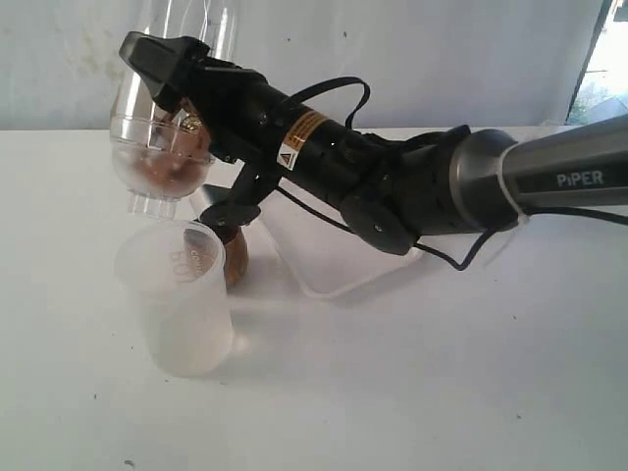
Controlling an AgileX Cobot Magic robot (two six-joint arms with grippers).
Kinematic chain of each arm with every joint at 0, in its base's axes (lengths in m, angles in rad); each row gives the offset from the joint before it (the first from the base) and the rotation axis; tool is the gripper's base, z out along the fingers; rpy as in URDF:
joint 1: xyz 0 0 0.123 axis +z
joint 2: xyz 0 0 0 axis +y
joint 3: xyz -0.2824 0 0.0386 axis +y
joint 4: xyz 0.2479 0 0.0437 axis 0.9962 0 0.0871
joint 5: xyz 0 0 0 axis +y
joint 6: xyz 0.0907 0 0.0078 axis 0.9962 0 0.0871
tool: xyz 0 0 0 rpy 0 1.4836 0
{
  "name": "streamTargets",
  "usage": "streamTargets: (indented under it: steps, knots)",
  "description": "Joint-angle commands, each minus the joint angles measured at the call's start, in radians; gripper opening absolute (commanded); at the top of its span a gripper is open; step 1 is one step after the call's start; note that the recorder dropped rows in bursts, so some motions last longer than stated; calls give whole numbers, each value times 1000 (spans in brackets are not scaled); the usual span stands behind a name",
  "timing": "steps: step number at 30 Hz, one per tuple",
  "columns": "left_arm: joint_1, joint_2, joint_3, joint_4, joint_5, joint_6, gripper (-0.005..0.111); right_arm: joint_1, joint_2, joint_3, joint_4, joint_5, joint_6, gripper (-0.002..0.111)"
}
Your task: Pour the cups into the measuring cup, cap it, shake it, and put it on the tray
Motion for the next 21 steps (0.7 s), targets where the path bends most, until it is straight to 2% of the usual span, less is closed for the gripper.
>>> streamTargets:
  steps: [1, 12, 21]
  knots:
    - [2, -5, 4, -8, 0, -3, 0, -24, -4, -10, -103, -46, -15, 0]
    - [2, -5, 4, -6, 0, -3, 0, -39, -4, -10, -139, -49, -15, 0]
    - [2, -5, 4, -6, 6, -3, 0, -39, -4, -10, -174, -142, -15, 0]
